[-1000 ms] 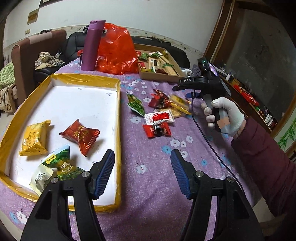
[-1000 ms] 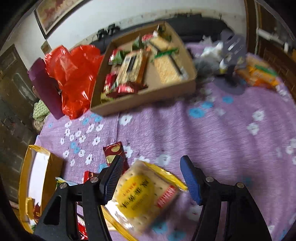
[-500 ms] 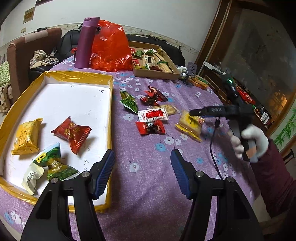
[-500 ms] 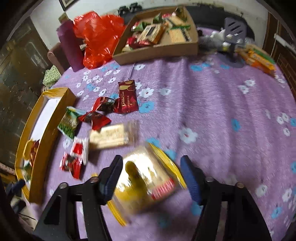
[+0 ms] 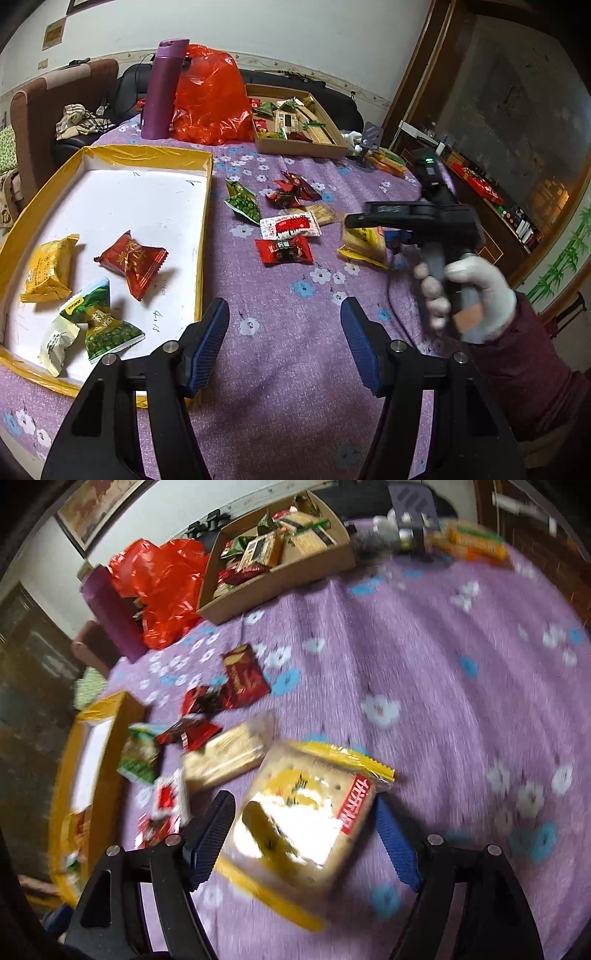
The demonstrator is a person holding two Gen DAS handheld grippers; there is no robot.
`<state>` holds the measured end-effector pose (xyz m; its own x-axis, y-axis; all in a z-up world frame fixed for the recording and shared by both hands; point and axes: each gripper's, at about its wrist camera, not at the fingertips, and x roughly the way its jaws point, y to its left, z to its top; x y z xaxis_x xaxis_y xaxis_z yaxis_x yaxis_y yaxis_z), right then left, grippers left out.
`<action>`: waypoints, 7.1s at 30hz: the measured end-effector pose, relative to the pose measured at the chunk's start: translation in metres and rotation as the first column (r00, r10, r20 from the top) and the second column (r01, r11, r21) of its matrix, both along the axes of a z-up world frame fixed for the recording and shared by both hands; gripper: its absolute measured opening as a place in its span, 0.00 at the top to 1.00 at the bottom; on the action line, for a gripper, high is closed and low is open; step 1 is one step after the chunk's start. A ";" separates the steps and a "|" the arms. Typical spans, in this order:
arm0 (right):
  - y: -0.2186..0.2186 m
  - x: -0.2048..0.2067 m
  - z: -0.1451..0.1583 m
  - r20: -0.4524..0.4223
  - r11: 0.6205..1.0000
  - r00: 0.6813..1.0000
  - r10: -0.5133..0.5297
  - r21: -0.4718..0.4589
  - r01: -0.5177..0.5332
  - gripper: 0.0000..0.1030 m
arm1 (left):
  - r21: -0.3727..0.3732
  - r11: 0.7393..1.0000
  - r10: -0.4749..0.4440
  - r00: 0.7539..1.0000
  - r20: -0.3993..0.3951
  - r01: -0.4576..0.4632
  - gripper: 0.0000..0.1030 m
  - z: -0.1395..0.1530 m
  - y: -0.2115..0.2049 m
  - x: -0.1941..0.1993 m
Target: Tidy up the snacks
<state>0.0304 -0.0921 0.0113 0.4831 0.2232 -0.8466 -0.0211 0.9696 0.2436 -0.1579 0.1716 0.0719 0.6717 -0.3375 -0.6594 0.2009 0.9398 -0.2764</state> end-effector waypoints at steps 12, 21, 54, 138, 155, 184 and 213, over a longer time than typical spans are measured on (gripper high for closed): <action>-0.008 -0.011 -0.001 0.043 0.996 0.998 0.050 -0.080 -0.047 0.29 | -0.004 1.000 -0.019 1.000 -0.021 0.019 0.40 0.005 -0.010 0.022; -0.052 -0.021 0.000 0.112 0.998 0.993 0.029 0.058 -0.036 0.29 | 0.140 0.987 -0.062 0.993 -0.100 0.076 0.40 -0.016 -0.071 0.094; -0.062 -0.022 -0.001 0.109 0.991 0.994 0.017 0.130 -0.031 0.29 | 0.430 0.783 -0.419 0.892 -0.170 0.449 0.60 -0.055 -0.160 0.120; -0.060 -0.045 0.020 0.280 0.995 0.958 -0.066 0.090 0.042 0.29 | -0.058 0.995 -0.076 0.997 0.025 0.077 0.90 0.005 -0.029 0.049; 0.080 -0.063 0.077 0.265 0.953 0.938 0.225 0.141 -0.268 0.30 | -0.082 0.965 0.252 0.967 0.046 -0.248 0.90 0.008 0.134 0.050; 0.138 -0.023 0.073 0.259 0.938 0.923 0.285 0.121 -0.324 0.30 | -0.370 0.893 0.295 0.954 0.050 -0.256 0.35 0.010 0.166 0.004; 0.140 -0.046 -0.004 0.167 0.859 0.845 0.508 -0.173 -0.482 0.72 | -0.138 0.980 0.136 0.989 -0.053 -0.142 0.35 0.005 0.047 0.023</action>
<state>-0.0155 0.0484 0.0073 0.4964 0.3818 -0.7796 -0.5415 0.8382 0.0657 -0.1353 0.2187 0.0765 0.6906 -0.3346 -0.6411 0.0562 0.9087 -0.4137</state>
